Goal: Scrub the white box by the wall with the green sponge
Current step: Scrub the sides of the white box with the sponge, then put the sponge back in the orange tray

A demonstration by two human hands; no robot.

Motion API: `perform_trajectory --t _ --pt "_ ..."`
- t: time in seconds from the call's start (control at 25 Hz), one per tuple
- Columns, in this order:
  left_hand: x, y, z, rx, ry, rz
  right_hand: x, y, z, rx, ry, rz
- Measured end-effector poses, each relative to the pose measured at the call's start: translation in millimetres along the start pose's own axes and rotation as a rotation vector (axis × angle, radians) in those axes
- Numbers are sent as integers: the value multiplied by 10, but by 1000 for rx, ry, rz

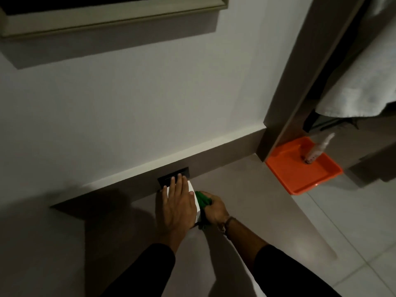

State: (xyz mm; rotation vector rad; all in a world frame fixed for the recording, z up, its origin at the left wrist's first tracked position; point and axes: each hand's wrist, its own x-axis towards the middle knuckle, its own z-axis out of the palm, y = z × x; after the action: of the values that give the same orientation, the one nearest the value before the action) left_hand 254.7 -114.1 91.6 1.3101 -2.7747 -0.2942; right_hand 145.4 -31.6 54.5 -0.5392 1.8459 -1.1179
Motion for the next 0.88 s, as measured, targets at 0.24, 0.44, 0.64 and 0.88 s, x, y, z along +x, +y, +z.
perform_trajectory --t 0.24,0.44,0.64,0.88 --pt "-43 79 -78 -30 98 138 -338 85 -497 -67 60 -179" --pt "179 1136 145 -124 50 302 -599 246 -1701 -210 302 -297" --pt "521 2032 768 33 -145 373 -178 420 -3023 -510 514 -185" --pt "773 2257 1537 32 -191 321 1033 695 -3706 -845 396 -162"
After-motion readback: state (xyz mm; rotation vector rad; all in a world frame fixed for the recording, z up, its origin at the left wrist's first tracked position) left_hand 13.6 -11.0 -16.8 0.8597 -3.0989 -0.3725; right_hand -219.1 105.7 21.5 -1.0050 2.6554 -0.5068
